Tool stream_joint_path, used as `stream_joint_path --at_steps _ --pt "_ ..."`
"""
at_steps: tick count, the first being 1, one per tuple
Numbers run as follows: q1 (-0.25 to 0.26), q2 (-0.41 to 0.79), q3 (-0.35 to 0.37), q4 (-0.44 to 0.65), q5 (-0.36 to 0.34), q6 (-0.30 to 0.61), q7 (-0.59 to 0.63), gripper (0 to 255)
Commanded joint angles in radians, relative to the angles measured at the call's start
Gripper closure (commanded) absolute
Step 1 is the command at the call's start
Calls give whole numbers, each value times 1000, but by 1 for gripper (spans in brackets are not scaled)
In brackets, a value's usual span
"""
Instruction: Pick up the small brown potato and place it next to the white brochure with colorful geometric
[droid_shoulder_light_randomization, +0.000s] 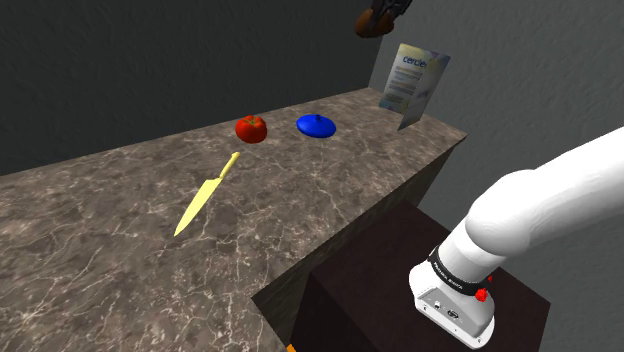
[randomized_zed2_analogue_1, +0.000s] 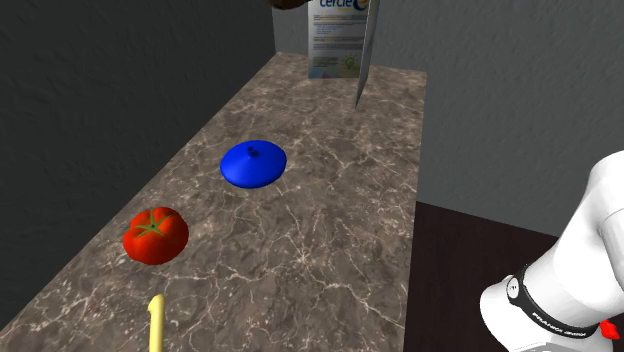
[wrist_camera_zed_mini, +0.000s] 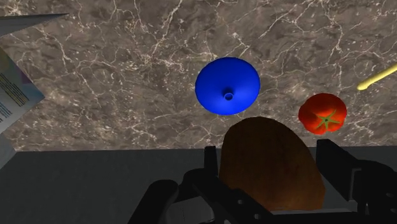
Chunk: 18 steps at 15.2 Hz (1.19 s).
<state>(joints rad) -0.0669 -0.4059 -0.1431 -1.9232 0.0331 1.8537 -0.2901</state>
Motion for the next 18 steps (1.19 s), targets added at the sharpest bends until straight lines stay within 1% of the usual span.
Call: stream_joint_path --at_steps 1,6,10,14,18 --pt "-14 -3 -41 5 1 -10 -56 255" --pt "-44 2 -137 24 4 -31 -180 255" --pt "-65 26 -218 60 13 -51 -282 255" --pt "-84 70 -303 115 32 -74 -389 255" --pt "-101 135 -394 191 67 -104 -502 255"
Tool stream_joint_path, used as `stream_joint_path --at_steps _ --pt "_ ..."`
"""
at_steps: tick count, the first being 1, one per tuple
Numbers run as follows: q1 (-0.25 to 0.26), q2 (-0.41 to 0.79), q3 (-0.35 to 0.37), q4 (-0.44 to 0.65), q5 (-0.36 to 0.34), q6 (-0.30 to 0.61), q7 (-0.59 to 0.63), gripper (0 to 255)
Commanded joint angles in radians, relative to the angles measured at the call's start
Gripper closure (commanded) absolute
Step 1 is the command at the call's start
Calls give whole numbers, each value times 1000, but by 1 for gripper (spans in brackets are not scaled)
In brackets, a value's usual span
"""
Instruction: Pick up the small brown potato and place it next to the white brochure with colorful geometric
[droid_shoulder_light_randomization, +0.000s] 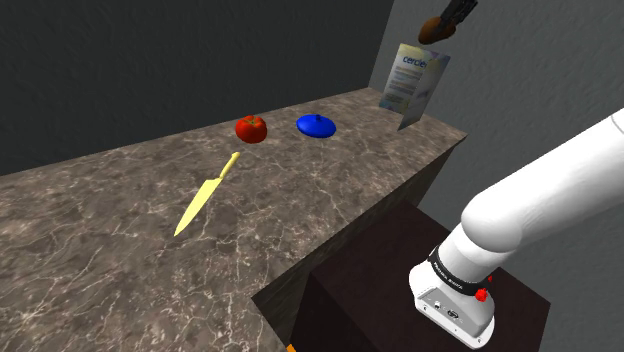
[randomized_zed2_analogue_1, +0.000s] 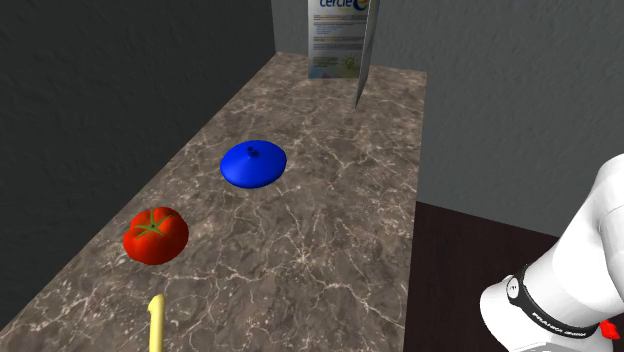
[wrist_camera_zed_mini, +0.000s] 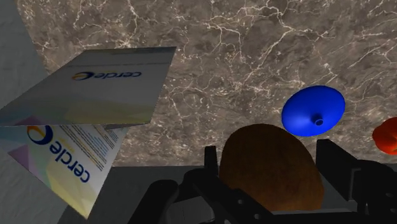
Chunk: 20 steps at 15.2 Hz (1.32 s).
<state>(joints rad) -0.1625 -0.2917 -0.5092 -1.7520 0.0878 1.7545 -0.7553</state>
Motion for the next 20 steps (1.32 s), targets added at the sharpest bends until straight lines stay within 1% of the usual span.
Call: stream_joint_path --at_steps 1,5,6,20 --pt "-10 42 -53 42 24 -13 -66 255" --pt "-33 143 -155 147 94 -57 -192 255" --pt "-47 198 -202 201 137 -81 -250 255" --pt "-49 135 -178 -45 102 118 -266 255"
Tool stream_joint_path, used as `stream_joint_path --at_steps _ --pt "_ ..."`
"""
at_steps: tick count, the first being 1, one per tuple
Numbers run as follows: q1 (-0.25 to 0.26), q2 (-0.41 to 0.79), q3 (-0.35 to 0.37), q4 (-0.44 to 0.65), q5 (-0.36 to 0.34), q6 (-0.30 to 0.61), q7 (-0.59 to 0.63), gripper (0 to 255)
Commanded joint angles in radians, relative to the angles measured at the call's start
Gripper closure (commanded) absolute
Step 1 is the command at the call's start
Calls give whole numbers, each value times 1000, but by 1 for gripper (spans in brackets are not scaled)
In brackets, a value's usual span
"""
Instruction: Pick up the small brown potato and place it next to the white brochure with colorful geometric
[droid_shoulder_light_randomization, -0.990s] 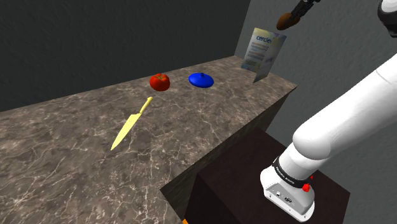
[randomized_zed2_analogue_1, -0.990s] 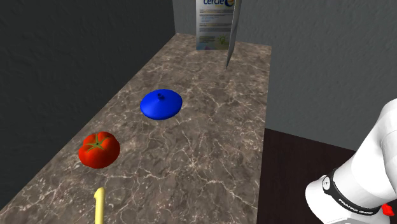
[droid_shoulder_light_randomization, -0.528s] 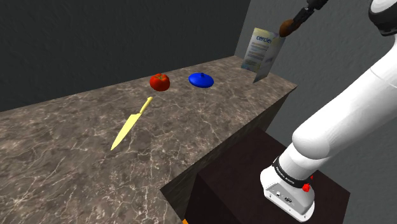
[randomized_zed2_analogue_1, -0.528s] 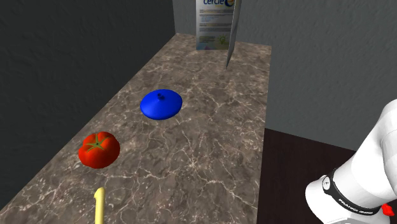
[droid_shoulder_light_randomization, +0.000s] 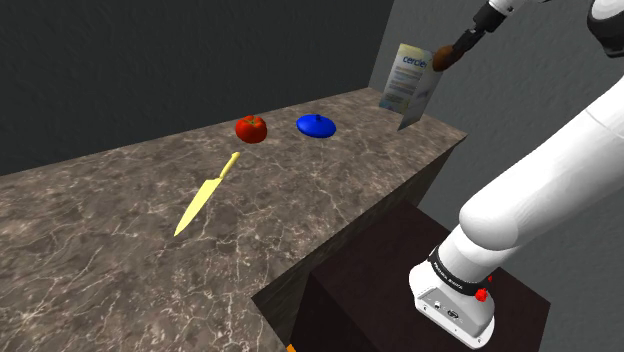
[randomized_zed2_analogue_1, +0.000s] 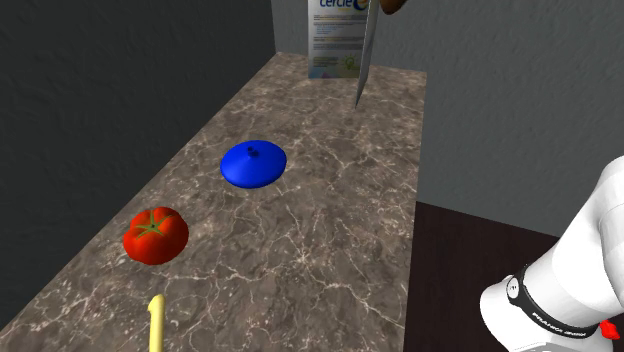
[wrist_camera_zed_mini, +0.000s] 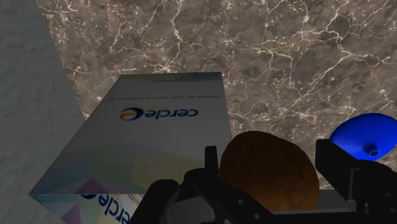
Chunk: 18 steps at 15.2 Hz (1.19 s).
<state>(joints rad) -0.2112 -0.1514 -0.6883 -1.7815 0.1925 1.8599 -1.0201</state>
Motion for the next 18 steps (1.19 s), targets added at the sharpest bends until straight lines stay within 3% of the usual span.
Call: stream_joint_path --at_steps 1,18 --pt "-1 -7 1 -31 -3 26 -4 255" --pt "-2 1 -8 -249 24 243 -66 255"
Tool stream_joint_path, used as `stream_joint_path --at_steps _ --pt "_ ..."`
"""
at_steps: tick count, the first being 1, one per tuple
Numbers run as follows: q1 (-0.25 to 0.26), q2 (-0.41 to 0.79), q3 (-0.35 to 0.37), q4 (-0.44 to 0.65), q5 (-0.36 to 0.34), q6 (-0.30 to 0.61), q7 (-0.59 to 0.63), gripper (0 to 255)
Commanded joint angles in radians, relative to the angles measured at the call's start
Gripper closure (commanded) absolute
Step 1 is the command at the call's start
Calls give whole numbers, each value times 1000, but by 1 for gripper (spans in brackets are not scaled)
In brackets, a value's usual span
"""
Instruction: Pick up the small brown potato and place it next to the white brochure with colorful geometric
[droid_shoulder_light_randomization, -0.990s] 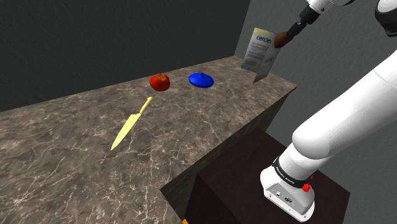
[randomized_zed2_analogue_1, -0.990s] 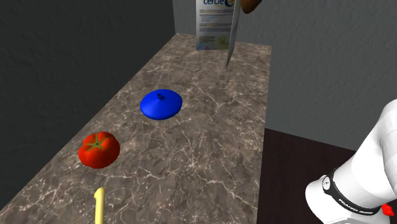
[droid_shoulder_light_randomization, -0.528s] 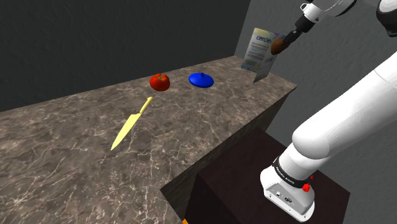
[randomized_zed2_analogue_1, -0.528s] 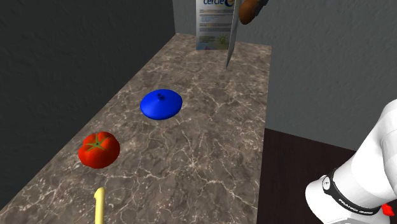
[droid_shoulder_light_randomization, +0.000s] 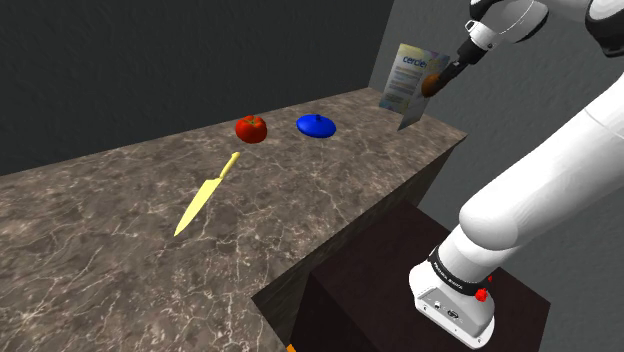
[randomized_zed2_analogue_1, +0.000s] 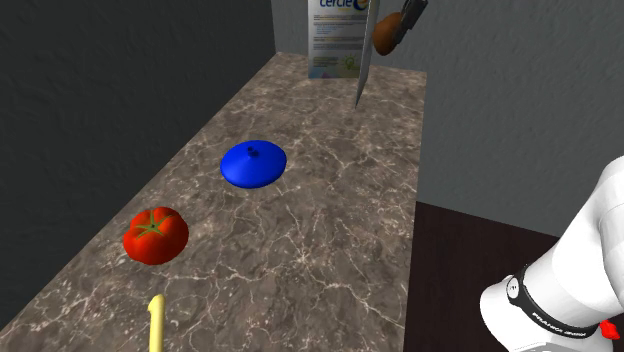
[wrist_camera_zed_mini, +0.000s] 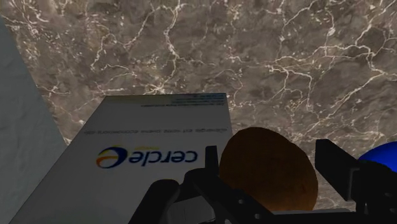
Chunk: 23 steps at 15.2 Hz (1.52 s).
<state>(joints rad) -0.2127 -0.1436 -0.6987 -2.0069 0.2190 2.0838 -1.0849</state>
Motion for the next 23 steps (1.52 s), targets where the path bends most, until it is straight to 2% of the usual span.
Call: stream_joint_path --at_steps 1,13,23 --pt "0 -4 1 -35 1 32 -6 255" --pt "8 53 -18 -145 74 174 -87 255" --pt "15 133 -29 -210 183 281 -188 255"
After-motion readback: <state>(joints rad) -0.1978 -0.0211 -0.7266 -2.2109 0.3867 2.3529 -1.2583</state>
